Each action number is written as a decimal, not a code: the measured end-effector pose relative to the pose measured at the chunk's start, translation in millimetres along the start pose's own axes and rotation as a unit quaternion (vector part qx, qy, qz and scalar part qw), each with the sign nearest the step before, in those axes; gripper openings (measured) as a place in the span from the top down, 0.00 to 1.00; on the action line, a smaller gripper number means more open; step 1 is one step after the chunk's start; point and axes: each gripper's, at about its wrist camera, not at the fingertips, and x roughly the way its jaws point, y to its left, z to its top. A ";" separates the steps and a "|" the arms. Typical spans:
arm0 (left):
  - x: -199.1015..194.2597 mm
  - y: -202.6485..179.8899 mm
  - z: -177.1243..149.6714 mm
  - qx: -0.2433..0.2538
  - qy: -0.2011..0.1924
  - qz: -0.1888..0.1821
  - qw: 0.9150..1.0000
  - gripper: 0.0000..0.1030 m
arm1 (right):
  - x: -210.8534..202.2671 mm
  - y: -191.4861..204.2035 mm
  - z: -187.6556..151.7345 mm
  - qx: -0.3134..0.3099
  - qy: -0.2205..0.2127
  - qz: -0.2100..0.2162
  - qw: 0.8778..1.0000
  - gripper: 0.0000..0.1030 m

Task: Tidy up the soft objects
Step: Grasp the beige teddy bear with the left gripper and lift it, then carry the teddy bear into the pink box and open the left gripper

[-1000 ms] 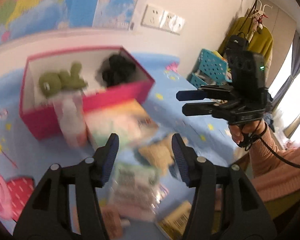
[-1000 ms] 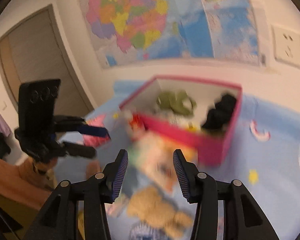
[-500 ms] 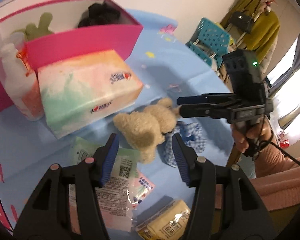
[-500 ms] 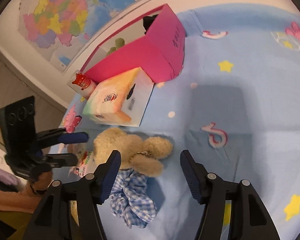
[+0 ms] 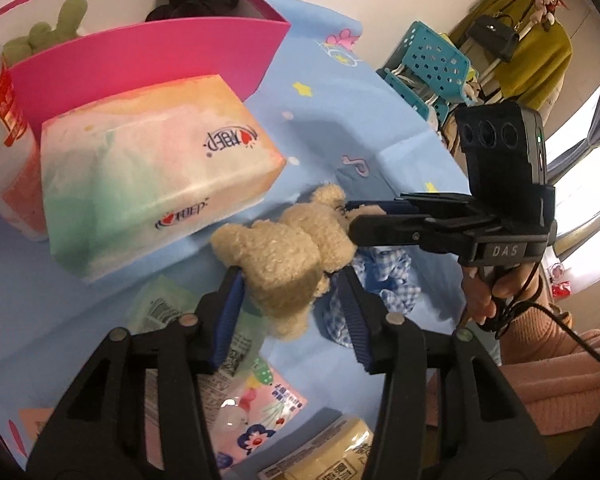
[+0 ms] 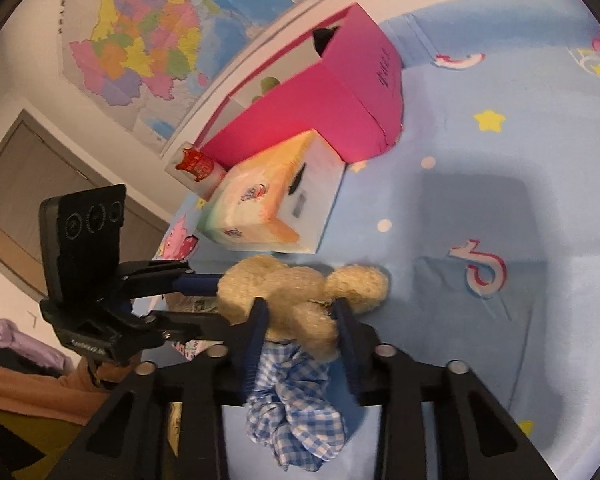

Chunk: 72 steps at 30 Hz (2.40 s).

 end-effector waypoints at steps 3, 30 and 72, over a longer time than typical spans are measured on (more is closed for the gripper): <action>-3.1 -3.1 3.8 -0.003 -0.007 -0.005 1.000 0.51 | -3.5 4.3 2.7 -0.007 -0.007 -0.002 1.000 0.84; 3.6 0.4 4.1 -0.007 0.008 -0.024 1.000 0.51 | -20.0 -21.1 2.5 0.039 -0.011 -0.042 0.998 0.44; -62.5 44.4 129.2 -0.003 -0.082 0.129 0.988 0.67 | 13.1 42.3 149.1 -0.119 -0.091 -0.057 0.987 0.86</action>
